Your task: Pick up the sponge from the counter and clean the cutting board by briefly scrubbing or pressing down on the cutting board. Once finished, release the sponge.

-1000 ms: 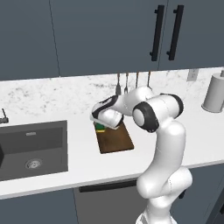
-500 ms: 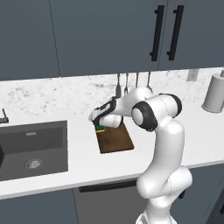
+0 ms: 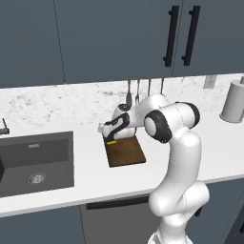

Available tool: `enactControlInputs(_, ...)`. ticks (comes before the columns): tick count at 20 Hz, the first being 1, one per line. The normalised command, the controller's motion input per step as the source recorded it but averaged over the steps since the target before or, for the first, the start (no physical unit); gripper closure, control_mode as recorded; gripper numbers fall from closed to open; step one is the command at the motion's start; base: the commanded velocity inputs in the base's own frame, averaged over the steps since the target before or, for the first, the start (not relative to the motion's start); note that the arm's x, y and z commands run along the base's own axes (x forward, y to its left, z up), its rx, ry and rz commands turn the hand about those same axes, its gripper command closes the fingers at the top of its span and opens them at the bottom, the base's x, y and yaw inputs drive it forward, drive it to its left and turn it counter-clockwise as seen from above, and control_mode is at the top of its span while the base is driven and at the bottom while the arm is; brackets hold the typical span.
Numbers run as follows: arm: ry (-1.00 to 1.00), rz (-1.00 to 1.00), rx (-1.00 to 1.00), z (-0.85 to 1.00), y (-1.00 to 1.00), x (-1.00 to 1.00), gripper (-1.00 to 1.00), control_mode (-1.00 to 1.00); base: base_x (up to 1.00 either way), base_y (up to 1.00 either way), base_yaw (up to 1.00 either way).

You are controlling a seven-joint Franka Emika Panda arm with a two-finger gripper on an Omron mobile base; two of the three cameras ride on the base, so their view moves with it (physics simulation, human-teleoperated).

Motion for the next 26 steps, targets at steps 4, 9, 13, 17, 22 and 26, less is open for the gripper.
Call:
enactControlInputs(4, 0.00, 0.03, 0.09, -0.26, -1.00, -0.24, 1.00, -1.00, 0.00, 0.00, 0.00)
enactControlInputs(9, 0.00, 0.04, 0.11, -0.25, -1.00, -0.04, 1.00, -1.00, 0.00, 0.00, 0.00)
enactControlInputs(13, 0.00, 0.05, 0.10, -0.29, -1.00, 0.00, 1.00, -1.00, 0.00, 0.00, 0.00)
enactControlInputs(17, 0.00, 0.06, 0.01, -0.41, -0.78, -0.10, 1.00, -1.00, 0.00, 0.00, 0.00)
enactControlInputs(22, -0.01, 0.11, 0.01, -0.11, -0.35, -0.55, 1.00, -1.00, 0.00, 0.00, 0.00)
enactControlInputs(26, 0.00, 0.12, 0.02, -0.17, -0.31, -0.56, 1.00, -1.00, 0.00, 0.00, 0.00)
